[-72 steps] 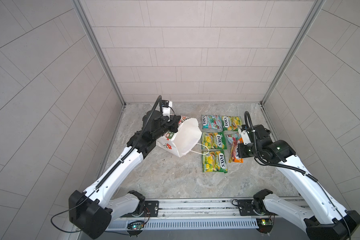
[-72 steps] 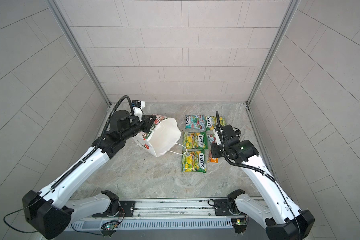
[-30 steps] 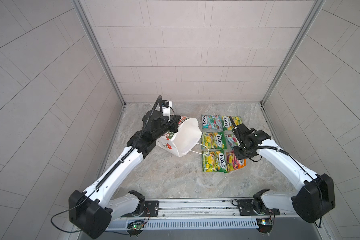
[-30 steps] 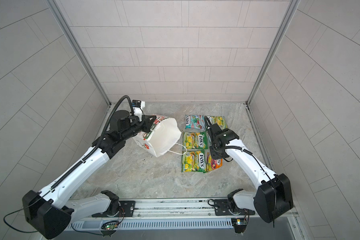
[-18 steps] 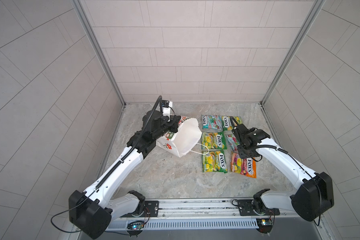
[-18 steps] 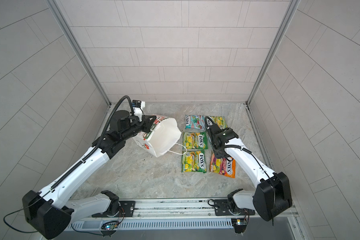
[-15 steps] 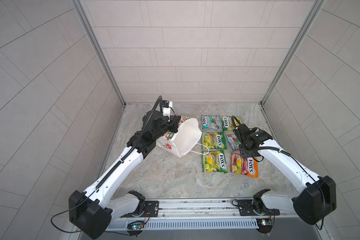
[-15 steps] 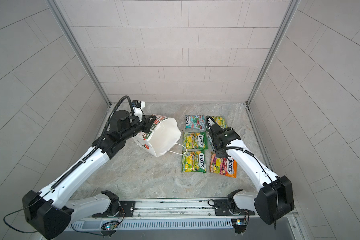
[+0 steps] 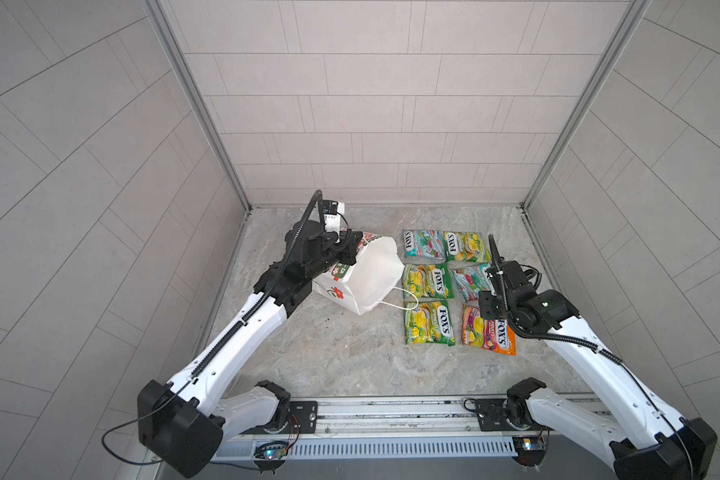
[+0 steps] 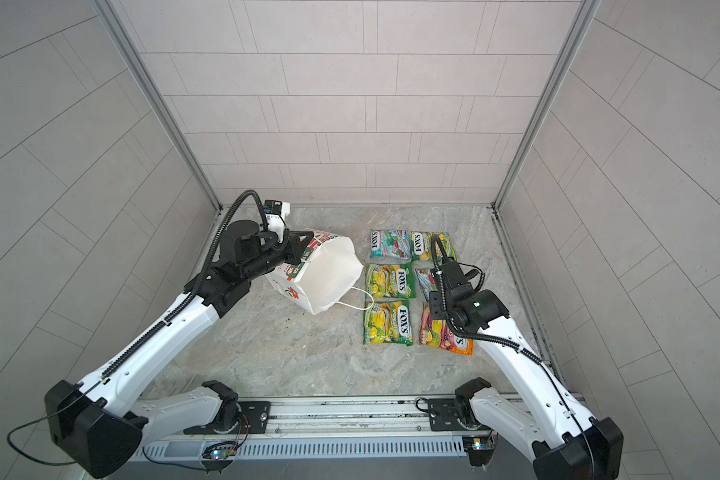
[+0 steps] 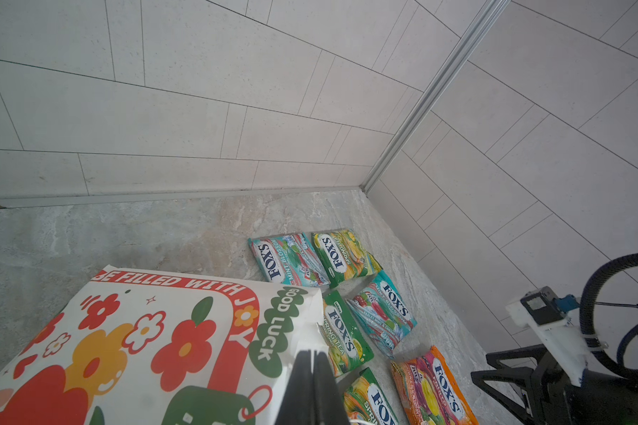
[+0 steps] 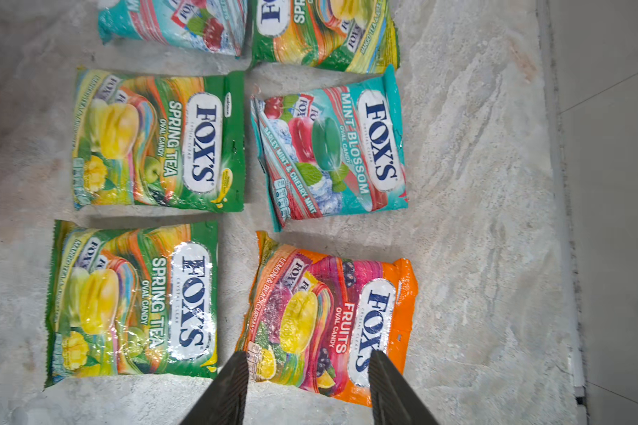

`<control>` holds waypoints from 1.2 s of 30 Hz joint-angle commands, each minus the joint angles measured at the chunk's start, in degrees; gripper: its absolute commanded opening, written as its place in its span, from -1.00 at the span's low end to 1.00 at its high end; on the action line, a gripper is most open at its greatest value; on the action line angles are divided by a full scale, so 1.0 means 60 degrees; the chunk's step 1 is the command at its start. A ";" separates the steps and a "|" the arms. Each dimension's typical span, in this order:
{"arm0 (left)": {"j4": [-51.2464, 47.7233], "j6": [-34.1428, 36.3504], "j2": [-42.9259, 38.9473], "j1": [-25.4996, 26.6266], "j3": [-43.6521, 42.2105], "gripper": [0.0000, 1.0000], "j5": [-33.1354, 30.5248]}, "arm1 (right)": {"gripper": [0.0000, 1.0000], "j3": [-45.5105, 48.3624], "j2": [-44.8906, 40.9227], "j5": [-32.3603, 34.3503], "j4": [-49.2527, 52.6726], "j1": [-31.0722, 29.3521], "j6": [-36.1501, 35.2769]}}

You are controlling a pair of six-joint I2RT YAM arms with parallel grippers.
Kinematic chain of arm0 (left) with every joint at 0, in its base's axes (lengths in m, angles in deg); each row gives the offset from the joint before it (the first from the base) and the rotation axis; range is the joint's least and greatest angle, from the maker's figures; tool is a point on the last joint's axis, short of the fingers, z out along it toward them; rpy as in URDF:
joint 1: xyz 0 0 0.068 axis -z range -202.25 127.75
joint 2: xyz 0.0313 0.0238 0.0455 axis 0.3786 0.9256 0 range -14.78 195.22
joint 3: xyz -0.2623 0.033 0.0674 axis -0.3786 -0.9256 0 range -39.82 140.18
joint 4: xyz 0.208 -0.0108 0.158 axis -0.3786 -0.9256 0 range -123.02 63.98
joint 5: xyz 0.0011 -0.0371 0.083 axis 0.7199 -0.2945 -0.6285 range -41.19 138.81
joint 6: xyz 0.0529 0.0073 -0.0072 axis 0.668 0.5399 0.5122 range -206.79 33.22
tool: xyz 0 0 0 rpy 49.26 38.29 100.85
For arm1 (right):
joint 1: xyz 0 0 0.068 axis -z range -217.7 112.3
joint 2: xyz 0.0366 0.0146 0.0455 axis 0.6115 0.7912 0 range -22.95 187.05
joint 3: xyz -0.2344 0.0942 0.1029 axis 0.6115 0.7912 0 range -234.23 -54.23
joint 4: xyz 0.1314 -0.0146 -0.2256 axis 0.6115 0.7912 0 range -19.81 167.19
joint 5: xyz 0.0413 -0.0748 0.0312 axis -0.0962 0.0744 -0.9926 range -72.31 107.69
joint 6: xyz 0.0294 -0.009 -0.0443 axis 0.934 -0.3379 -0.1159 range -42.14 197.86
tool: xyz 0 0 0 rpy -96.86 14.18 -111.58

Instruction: Take the snacks out of the paper bag

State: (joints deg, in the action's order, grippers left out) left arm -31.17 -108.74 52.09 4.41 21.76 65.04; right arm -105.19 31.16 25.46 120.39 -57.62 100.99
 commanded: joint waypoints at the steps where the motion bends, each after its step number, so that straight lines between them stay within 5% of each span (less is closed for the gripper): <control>1: -0.0010 -0.0481 0.0052 0.0092 0.0459 -1.00 -0.0019 | 0.08 0.0084 -0.0228 -0.0270 -0.0540 0.0024 -0.0033; 24: 0.0394 -0.3018 0.0942 0.1849 0.1775 -1.00 -0.0823 | 0.08 0.0552 -0.0243 -0.0918 -0.0895 0.0068 -0.0263; 36: 0.1096 -0.3924 0.1545 0.1931 0.1732 -1.00 -0.0765 | 0.08 0.0773 -0.0420 -0.0944 -0.0895 0.0107 -0.0342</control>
State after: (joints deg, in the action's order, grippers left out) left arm -27.70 -131.17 60.98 15.93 31.01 60.69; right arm -100.71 29.52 19.51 114.55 -57.16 99.51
